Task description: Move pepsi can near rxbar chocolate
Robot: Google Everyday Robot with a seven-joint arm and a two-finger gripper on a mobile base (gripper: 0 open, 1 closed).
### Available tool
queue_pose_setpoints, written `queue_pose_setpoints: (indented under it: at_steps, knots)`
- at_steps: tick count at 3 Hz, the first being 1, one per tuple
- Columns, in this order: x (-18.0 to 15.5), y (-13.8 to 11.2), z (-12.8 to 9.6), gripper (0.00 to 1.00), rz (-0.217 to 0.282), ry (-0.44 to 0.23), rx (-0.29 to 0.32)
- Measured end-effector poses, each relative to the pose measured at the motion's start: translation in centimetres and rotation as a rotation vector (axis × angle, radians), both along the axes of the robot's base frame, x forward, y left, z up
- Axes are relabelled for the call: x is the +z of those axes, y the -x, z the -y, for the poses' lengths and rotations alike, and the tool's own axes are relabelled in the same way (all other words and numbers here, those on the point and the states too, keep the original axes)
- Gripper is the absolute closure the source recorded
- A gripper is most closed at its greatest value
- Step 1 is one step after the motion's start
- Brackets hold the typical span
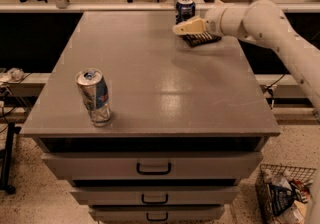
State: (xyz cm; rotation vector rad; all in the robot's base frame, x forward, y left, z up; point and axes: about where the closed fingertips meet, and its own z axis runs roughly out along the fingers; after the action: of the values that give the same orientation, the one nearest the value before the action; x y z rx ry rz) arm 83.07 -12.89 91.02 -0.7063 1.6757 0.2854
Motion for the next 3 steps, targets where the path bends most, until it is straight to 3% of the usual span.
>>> queue_pose_setpoints:
  at_steps: [1, 2, 3]
  knots:
    - [0.8, 3.7, 2.3, 0.0, 0.04, 0.015, 0.066]
    - [2.4, 9.3, 6.1, 0.0, 0.107, 0.059, 0.128]
    - [4.8, 14.5, 10.0, 0.0, 0.138, 0.122, 0.134]
